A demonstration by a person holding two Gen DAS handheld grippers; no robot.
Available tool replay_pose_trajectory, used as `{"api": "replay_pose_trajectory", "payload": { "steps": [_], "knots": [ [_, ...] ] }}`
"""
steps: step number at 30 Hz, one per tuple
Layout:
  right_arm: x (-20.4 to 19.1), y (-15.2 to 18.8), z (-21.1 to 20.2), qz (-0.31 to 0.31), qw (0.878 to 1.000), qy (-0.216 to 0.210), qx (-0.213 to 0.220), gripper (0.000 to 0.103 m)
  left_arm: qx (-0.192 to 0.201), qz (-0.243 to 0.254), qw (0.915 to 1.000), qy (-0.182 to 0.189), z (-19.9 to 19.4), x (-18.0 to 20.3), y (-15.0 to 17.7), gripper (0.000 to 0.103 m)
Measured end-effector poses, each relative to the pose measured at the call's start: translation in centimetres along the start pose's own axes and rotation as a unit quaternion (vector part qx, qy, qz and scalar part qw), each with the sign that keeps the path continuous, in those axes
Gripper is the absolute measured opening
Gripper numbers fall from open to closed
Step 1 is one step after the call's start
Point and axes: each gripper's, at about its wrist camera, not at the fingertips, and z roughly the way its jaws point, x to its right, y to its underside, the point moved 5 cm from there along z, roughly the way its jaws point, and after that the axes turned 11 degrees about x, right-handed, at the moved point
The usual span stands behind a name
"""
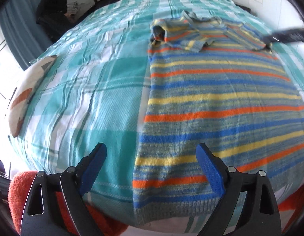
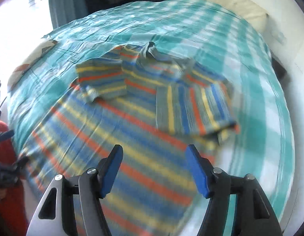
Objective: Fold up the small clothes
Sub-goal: 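Grasp the folded sleeve cuff with the right tool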
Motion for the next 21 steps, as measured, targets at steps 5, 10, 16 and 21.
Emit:
{"api": "replay_pose_trajectory", "payload": {
  "steps": [5,10,16,21],
  "knots": [
    [0.5,-0.8,9.5,-0.037,0.998,0.039,-0.032,0.056,-0.013,0.013,0.9998,-0.007,0.0,1.0,0.9,0.093],
    [7.0,-0.6,7.5,0.087,0.994,0.068,0.006,0.004,-0.016,0.013,0.9998,-0.004,0.3,1.2,1.1,0.093],
    [26.9,5.3,-2.3,0.299,0.937,0.173,0.057,0.005,-0.021,-0.002,0.9997,0.016,0.7,1.8,0.7,0.093],
    [34.9,13.6,-5.1,0.400,0.896,0.188,0.034,0.005,-0.025,0.008,0.9994,0.023,1.0,3.1,0.9,0.093]
  ]
}}
